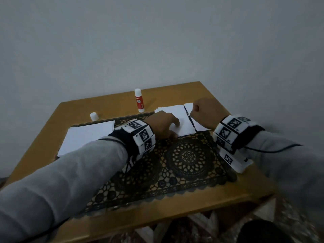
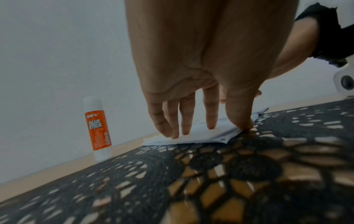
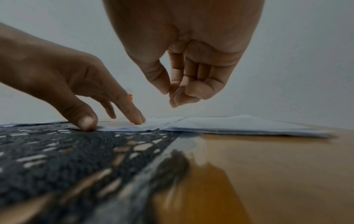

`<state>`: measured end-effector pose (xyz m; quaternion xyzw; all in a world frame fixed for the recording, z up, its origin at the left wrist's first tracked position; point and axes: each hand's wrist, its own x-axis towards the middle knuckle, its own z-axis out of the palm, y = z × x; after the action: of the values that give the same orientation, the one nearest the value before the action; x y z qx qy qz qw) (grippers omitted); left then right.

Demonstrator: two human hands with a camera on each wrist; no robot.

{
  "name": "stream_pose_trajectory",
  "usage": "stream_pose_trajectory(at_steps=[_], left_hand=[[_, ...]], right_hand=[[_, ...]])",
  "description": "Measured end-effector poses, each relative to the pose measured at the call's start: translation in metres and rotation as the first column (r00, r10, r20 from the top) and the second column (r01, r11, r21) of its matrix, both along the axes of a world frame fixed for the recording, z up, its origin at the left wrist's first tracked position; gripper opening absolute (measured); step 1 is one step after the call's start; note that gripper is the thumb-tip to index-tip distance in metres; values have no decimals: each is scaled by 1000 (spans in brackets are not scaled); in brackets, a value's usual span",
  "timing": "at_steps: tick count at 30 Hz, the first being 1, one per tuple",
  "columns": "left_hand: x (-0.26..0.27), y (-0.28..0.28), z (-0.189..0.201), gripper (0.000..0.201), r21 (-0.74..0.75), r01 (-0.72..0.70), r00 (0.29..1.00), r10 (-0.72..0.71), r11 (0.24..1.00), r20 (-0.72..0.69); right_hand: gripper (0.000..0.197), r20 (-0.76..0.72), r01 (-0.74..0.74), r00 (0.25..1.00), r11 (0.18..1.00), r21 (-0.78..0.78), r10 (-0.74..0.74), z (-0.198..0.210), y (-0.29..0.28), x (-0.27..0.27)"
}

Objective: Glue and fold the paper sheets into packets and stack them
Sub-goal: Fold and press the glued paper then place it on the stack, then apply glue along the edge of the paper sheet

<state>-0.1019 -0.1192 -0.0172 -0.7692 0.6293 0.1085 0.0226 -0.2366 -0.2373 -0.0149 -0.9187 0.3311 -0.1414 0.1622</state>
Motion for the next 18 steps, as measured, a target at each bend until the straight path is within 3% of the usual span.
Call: stream_pose_trajectory(at_steps=[7, 13, 18], left_hand=[[0, 1, 3, 27, -115, 43, 999, -44, 992, -9], [-9, 8, -1, 38, -47, 149, 968, -136, 988, 210], [-14, 7, -1, 24, -33, 206, 926, -184, 978, 328]], right_hand=[[18, 28, 3, 1000, 1000, 14, -3, -3, -3, 1], [19, 52, 12, 999, 1000, 18, -13, -8, -8, 5], [19, 71, 14, 997, 998, 58, -18, -12, -12, 7]])
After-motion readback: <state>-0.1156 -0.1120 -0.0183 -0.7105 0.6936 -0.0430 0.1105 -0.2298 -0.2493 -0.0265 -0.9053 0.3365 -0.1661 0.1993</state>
